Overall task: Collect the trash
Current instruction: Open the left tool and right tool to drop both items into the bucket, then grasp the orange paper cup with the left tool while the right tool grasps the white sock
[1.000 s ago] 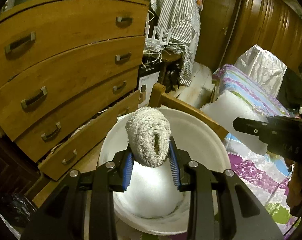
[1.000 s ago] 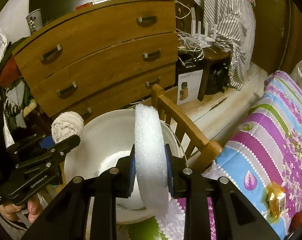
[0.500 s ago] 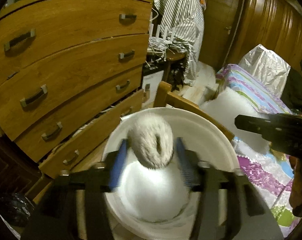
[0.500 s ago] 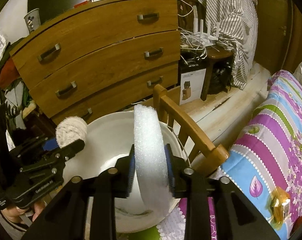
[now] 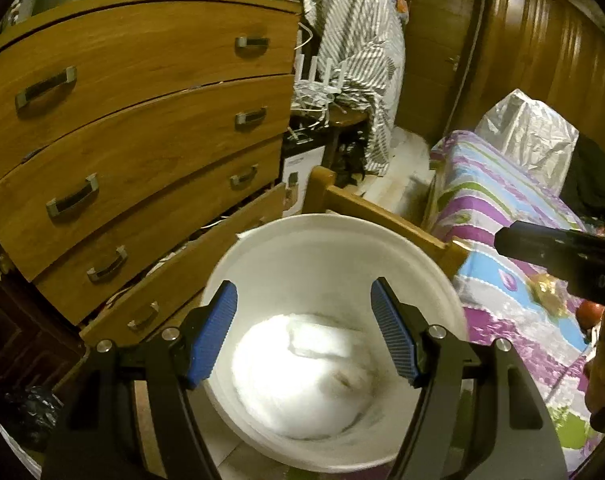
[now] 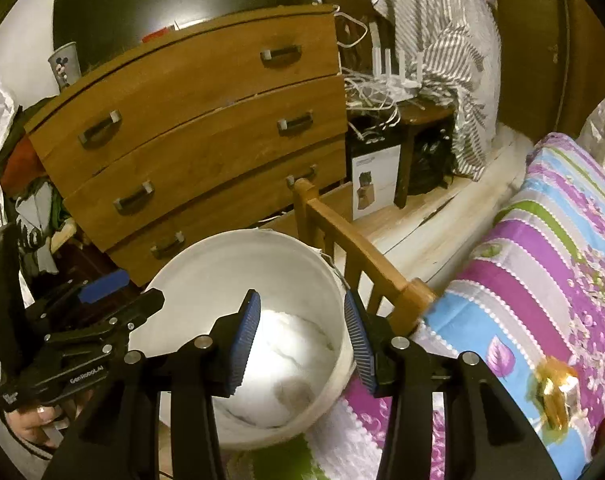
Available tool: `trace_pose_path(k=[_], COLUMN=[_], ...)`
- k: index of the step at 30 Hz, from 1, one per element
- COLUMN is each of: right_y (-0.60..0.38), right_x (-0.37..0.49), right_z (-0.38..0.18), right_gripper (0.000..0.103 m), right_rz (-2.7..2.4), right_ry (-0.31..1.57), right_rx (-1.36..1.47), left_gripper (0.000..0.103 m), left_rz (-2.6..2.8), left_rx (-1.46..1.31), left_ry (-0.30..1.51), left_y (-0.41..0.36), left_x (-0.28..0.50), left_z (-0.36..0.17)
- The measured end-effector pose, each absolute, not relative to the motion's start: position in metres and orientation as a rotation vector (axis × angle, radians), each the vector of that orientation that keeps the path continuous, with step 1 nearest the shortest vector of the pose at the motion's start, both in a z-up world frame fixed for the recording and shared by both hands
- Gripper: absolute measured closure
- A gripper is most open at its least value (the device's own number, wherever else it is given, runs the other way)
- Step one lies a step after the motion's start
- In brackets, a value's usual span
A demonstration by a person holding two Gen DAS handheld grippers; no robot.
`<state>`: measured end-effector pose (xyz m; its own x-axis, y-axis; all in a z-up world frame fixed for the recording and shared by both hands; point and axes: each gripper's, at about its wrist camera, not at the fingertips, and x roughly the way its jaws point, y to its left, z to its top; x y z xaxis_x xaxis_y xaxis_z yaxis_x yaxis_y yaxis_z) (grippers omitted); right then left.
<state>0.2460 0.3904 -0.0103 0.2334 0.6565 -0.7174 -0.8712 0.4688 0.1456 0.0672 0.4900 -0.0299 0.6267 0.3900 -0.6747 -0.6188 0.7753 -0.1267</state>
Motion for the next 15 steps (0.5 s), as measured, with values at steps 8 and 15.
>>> trace_pose_path(k=[8, 15], right_y=[0.263, 0.104], right_x=[0.218, 0.209], right_z=[0.005, -0.022], right_gripper=[0.041, 0.039], right_rz=[0.975, 0.838], right_ry=[0.661, 0.675], right_rx=[-0.236, -0.120], left_gripper=[0.037, 0.037], left_rz=[0.470, 0.268], left_rx=[-0.340, -0.296], left_ry=[0.668, 0.743], left_y=[0.426, 0.332], left_x=[0.082, 0.127], left_z=[-0.023, -0.040])
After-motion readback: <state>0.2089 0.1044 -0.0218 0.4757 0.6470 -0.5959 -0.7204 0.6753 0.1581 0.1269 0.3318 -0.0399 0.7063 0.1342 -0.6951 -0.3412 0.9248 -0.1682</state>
